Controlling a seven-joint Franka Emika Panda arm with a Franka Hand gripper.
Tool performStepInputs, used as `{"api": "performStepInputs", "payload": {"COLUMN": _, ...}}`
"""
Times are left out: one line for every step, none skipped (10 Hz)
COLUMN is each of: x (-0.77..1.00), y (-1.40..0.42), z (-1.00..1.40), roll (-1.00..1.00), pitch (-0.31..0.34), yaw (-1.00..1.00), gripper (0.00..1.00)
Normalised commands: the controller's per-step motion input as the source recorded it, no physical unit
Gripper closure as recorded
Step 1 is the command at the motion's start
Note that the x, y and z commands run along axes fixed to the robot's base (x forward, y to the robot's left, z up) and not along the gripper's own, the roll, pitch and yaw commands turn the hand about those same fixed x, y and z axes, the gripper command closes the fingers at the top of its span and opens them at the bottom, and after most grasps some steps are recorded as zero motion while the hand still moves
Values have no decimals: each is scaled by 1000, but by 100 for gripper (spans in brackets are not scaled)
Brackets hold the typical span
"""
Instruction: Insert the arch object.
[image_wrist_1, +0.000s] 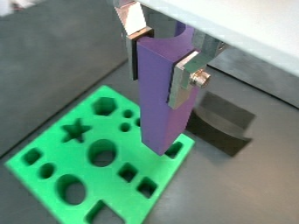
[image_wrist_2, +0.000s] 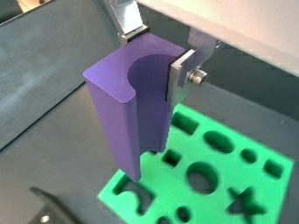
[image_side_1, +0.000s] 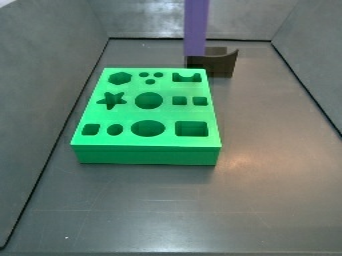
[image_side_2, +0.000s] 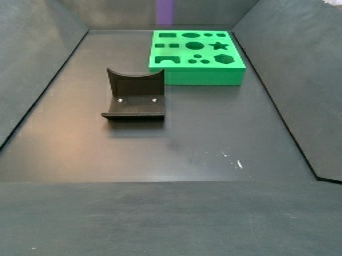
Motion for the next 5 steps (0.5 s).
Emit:
{"api": "performStepInputs", "payload": {"x": 263, "y": 197, "z": -306, "roll": 0, "pitch": 0, "yaw": -843, "gripper": 100}}
{"api": "performStepInputs", "payload": {"x": 140, "y": 74, "z": -243, "roll": 0, "pitch": 0, "yaw": -966, "gripper": 100}}
{"api": "performStepInputs", "payload": {"x": 146, "y": 77, "z": -240, "roll": 0, "pitch": 0, "yaw": -963, "gripper": 100}}
{"api": "performStepInputs", "payload": {"x": 86, "y": 43, "z": -240, "roll": 0, "pitch": 0, "yaw": -1000, "gripper": 100}}
{"api": "performStepInputs", "payload": {"x": -11, "y": 0, "z": -217, "roll": 0, "pitch": 0, "yaw": -1000, "gripper": 100}}
